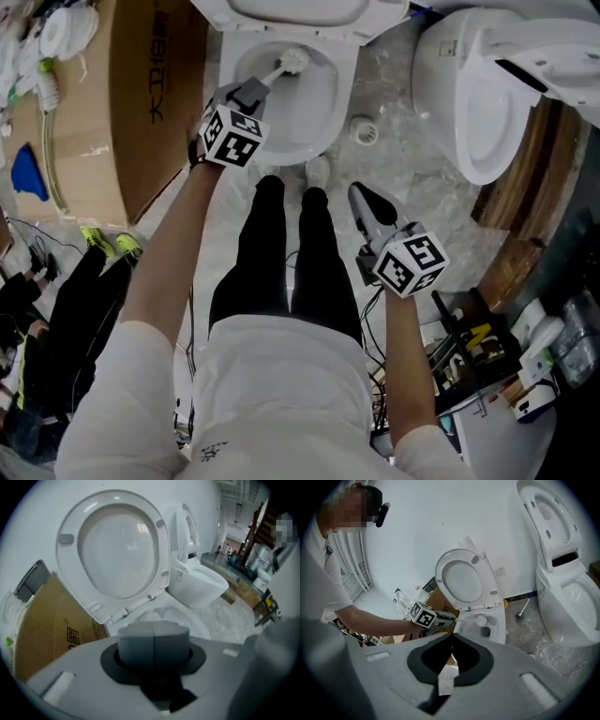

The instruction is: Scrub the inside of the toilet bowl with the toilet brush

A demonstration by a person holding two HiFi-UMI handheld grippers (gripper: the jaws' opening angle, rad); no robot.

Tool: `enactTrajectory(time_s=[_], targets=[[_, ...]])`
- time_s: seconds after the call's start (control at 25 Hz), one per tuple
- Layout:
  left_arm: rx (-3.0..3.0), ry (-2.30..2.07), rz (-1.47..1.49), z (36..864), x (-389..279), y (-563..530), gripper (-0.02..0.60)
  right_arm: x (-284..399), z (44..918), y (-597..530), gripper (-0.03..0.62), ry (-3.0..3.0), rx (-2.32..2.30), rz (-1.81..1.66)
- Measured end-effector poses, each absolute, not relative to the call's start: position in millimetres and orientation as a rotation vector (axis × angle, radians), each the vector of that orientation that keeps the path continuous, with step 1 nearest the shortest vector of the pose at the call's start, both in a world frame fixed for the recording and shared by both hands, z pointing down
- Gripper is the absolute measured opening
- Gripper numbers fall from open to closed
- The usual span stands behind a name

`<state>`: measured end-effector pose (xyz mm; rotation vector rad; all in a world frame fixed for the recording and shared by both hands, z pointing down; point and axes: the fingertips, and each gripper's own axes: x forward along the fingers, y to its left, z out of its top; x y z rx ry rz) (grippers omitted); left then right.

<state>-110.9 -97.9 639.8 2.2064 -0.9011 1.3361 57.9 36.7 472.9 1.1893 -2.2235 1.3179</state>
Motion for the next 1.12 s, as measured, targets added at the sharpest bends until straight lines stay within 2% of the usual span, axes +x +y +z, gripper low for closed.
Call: enactTrajectory(time_s=[0.44, 1.12], targets=[[2.29, -0.737, 1.493, 653, -112, -125, 0.147, 62, 482, 44, 0.0, -2.202, 1.212, 1.349], [2.312, -0.76, 1.533, 638, -137, -143, 0.149, 57, 479, 39, 0.0, -2.206, 1.213, 1.351]])
